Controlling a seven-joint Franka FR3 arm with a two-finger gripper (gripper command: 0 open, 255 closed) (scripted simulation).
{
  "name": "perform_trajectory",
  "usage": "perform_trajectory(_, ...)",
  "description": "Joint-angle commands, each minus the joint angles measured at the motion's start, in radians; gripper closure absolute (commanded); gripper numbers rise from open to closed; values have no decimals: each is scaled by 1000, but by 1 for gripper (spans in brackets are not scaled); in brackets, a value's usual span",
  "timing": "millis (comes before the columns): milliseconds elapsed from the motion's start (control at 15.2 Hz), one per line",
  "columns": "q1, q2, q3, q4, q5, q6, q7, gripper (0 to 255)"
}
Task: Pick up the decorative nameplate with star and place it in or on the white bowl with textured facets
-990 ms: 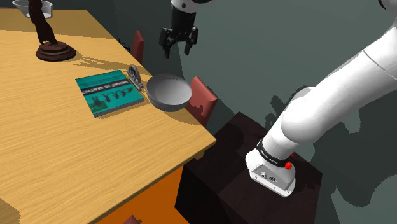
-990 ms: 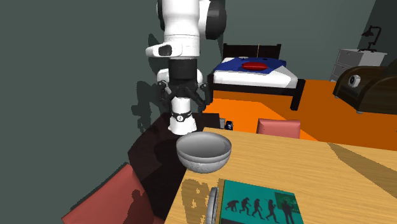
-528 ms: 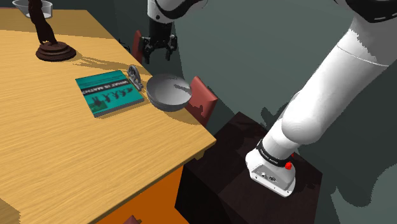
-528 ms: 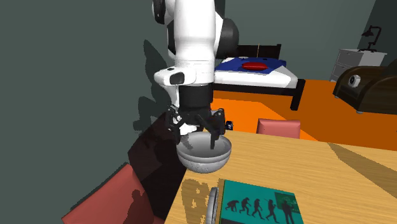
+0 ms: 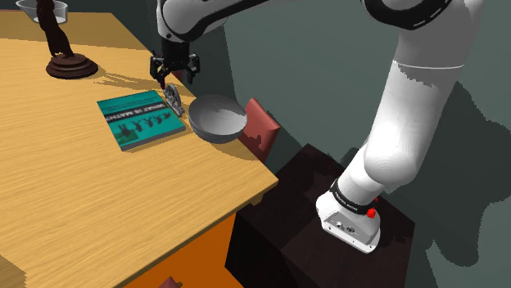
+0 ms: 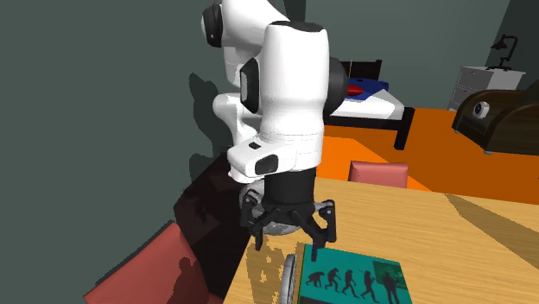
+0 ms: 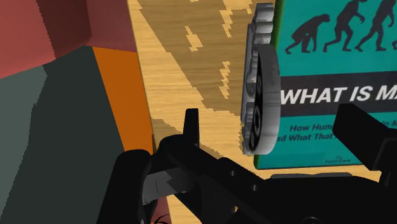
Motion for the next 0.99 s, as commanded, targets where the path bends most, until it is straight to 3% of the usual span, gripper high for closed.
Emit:
perform_trajectory(0,10,48,-3,40,-15,6,14,0)
perform_trajectory(462,14,97,-11,20,-31,74,24,0)
perform_trajectory(924,14,97,-11,21,-31,73,24,0)
